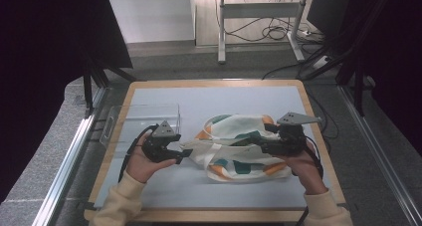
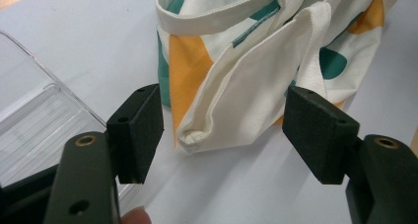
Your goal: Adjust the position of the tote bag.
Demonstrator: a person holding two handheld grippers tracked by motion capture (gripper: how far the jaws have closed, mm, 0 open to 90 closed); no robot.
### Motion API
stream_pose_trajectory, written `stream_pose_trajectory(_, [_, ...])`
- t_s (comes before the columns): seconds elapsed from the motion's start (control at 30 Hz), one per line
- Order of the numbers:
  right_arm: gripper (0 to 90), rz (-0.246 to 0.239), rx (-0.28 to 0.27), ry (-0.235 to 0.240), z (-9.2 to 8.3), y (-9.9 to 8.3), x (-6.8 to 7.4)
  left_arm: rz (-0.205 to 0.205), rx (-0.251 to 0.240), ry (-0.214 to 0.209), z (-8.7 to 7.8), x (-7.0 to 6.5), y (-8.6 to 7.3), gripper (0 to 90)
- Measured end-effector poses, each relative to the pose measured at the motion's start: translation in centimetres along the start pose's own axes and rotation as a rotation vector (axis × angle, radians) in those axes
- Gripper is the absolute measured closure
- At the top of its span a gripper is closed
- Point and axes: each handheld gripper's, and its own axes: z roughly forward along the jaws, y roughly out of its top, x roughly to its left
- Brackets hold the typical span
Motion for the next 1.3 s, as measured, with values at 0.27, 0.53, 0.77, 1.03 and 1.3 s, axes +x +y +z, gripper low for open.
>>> stream_pose_trajectory(0.27, [32.5, -0.025, 0.023, 0.026, 0.7, -0.4, 0.5, -0.012, -0.010, -0.007, -0.3, 0.3, -0.2, 31.7])
stream_pose_trajectory(0.53, [33.9, -0.063, 0.056, 0.048, 1.7, -0.5, 1.3, -0.023, -0.010, -0.012, -0.2, 0.3, -0.4, 31.9])
stream_pose_trajectory(0.77, [37.9, -0.091, 0.087, 0.073, 2.4, -0.7, 1.8, -0.019, -0.009, -0.012, -0.3, 0.2, -0.4, 31.2])
stream_pose_trajectory(1.03, [42.8, -0.122, 0.110, 0.078, 2.8, -0.9, 2.0, -0.018, -0.009, -0.012, -0.2, 0.2, -0.4, 30.3])
stream_pose_trajectory(1.3, [48.0, -0.145, 0.167, 0.093, 3.8, -1.4, 2.1, -0.019, -0.011, -0.011, -0.2, 0.3, -0.4, 30.2])
